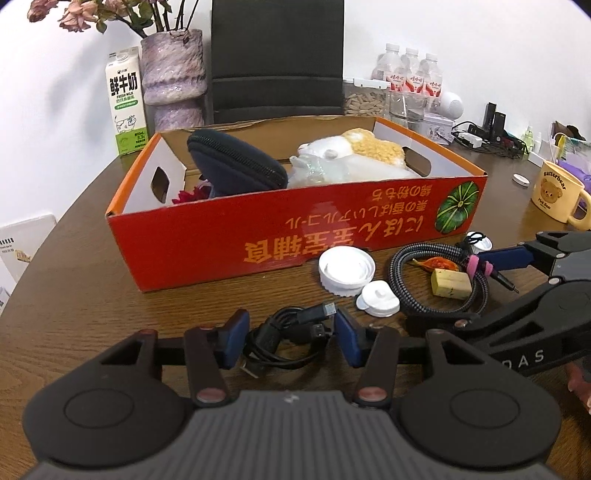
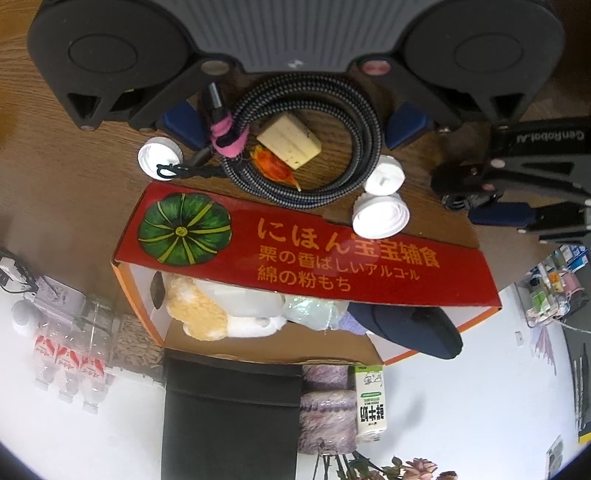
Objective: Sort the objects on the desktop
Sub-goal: 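Grasp the black cable with the left gripper while the right grasps the braided cable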
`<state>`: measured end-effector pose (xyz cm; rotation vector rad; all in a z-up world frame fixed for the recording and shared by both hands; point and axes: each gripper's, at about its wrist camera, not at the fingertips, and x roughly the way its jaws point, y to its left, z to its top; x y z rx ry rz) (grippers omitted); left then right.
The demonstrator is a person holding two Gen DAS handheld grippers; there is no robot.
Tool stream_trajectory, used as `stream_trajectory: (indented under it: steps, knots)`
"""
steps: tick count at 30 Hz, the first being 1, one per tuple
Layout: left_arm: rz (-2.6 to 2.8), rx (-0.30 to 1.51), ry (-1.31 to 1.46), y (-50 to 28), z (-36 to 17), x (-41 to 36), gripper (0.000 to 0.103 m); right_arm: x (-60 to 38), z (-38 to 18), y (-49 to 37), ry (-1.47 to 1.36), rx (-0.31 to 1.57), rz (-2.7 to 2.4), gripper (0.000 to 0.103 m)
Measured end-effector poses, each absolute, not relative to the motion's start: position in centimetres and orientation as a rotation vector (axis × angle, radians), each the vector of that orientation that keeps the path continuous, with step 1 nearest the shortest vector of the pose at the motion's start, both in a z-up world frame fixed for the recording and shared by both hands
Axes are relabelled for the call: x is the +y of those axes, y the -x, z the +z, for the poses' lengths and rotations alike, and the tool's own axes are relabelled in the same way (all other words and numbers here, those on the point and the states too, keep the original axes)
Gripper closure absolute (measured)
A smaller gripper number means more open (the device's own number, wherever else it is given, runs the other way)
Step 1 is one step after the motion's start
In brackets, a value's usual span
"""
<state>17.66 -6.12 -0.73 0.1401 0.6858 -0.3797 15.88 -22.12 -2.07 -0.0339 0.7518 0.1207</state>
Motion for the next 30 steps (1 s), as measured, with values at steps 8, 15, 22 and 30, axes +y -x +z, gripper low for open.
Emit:
stream_trajectory:
  steps: [8,15,22,30]
  knots:
    - [-0.373,0.683,-0.133,-17.5,-0.7,-5.7,0.051,-21.9,-2.0,-15.2,0.03,0.716,0.136,0.009]
    - [-0.369,0.661,-0.124,-16.8,-0.2,-5.5,0.051,-21.5,-1.6,-14.0,0.04,0.677,0.155,0.01]
    - [-0.365,0.615,-0.107,-16.2,1.2,-5.2,0.051,-21.5,-0.2,-12.8,0.047,0.62,0.166,0.011]
    - [-0.355,0.491,-0.089,-17.4,5.3,-5.2,0.051,-21.2,3.6,-13.4,0.07,0.498,0.181,0.011]
